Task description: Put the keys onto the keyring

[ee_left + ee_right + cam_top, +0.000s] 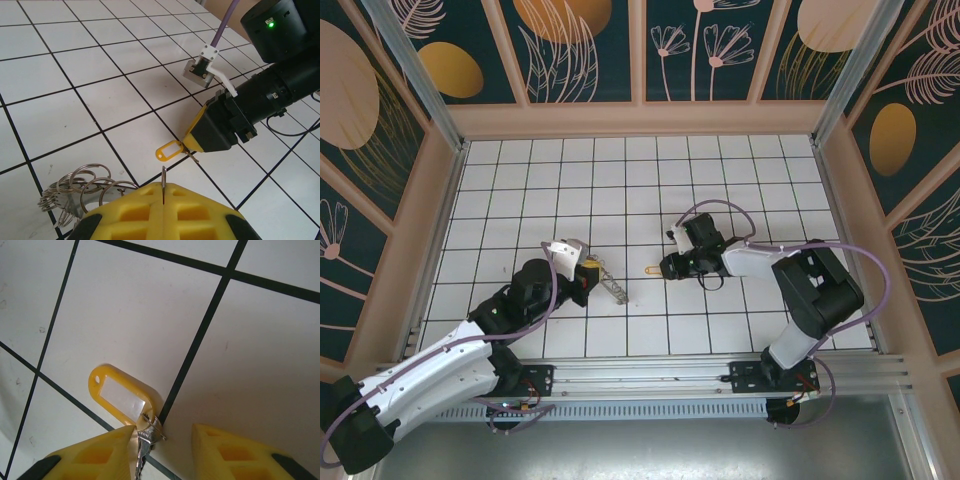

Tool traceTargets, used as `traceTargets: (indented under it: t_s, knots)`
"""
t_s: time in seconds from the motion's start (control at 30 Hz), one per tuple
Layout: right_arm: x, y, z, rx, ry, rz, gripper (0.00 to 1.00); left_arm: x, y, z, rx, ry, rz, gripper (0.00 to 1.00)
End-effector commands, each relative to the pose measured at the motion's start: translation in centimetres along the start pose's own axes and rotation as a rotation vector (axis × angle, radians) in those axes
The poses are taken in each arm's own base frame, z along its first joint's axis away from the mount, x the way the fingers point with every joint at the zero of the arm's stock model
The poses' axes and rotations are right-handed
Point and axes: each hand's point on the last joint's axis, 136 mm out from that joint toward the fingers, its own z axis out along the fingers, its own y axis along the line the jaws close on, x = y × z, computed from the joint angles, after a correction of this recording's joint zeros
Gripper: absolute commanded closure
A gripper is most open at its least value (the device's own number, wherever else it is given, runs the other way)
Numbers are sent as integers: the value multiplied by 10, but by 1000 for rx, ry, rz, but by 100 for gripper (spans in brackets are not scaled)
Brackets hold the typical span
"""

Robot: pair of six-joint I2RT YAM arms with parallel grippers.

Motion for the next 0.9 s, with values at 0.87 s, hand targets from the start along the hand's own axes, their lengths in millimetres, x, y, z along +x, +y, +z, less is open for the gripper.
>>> traceTargets:
  t_s: [0.87]
  knots:
    - [-6,10,5,-59,-20,-45,82,-13,-7,-1,35,-50,-8,100]
